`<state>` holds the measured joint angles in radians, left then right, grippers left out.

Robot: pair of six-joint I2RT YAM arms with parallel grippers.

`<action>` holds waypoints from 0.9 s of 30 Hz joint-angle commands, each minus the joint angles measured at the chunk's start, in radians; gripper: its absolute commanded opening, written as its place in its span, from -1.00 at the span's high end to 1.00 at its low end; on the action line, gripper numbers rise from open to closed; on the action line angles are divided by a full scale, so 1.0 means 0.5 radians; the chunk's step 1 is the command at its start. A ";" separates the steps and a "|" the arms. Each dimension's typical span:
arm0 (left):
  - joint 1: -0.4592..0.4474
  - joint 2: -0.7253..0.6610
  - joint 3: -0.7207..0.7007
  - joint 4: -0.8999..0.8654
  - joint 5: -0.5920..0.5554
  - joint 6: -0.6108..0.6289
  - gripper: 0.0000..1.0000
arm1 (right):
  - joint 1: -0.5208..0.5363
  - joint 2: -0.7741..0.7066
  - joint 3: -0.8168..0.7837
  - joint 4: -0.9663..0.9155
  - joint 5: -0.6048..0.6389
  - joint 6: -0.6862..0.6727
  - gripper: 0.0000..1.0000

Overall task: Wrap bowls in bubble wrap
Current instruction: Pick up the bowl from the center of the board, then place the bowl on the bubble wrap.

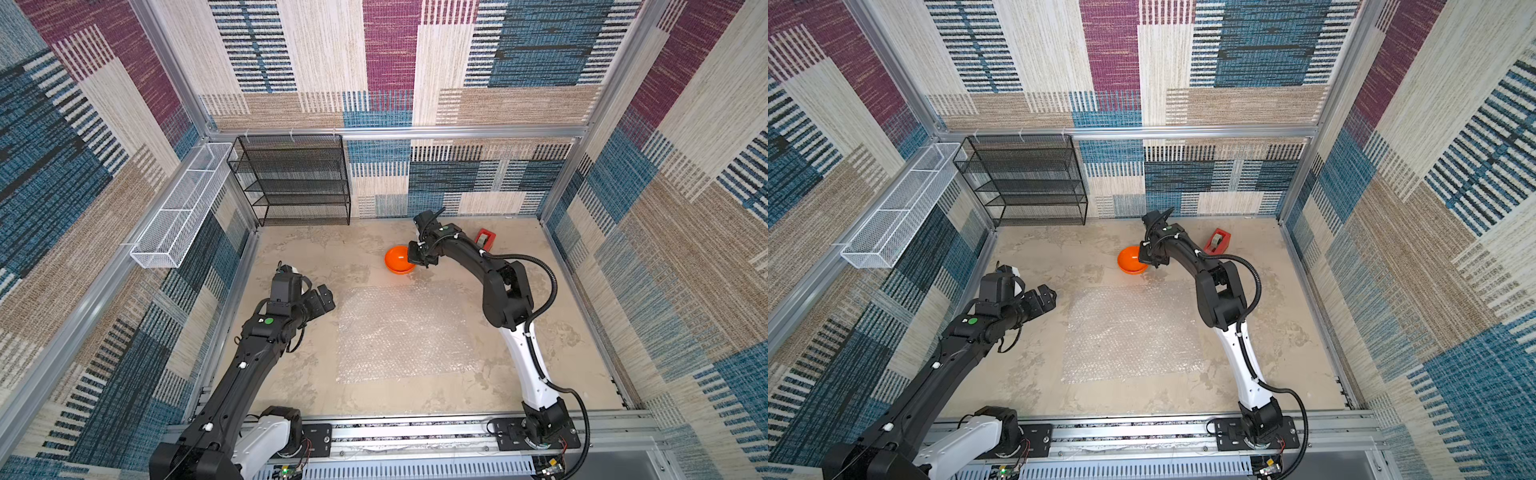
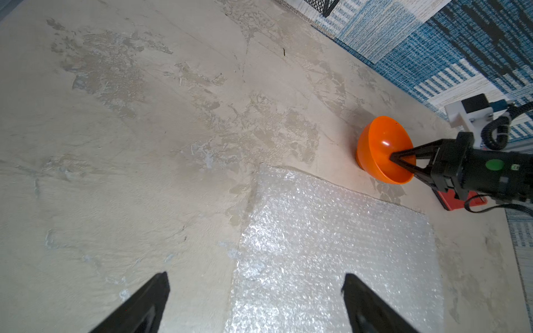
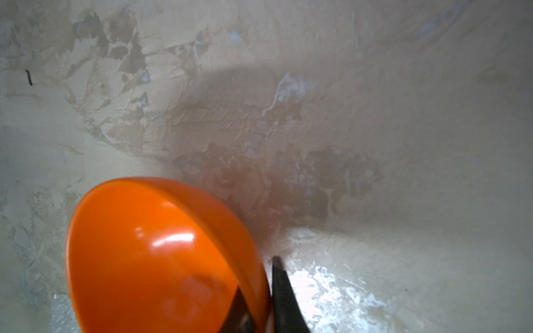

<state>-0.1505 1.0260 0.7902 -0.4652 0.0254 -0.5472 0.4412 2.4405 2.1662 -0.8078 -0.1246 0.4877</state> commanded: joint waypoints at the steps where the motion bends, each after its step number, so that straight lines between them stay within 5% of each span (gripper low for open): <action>1: 0.000 -0.023 0.016 -0.029 -0.005 0.046 -0.98 | 0.007 -0.068 0.028 -0.019 -0.030 -0.014 1.00; 8: -0.002 -0.034 0.036 -0.075 0.023 0.015 -0.97 | 0.048 -0.403 -0.328 0.024 -0.124 -0.060 1.00; 18: -0.007 0.221 0.127 -0.163 0.210 -0.007 -0.97 | 0.211 -1.163 -1.400 0.250 -0.147 0.039 1.00; 27: -0.160 0.484 0.240 -0.162 0.269 -0.040 -0.97 | 0.428 -1.361 -1.748 0.367 -0.108 0.236 1.00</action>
<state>-0.2073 1.2480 0.8925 -0.5426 0.1410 -0.5518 0.6434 1.7737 1.3151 -0.6823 -0.1905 0.5556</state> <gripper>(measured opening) 0.987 0.106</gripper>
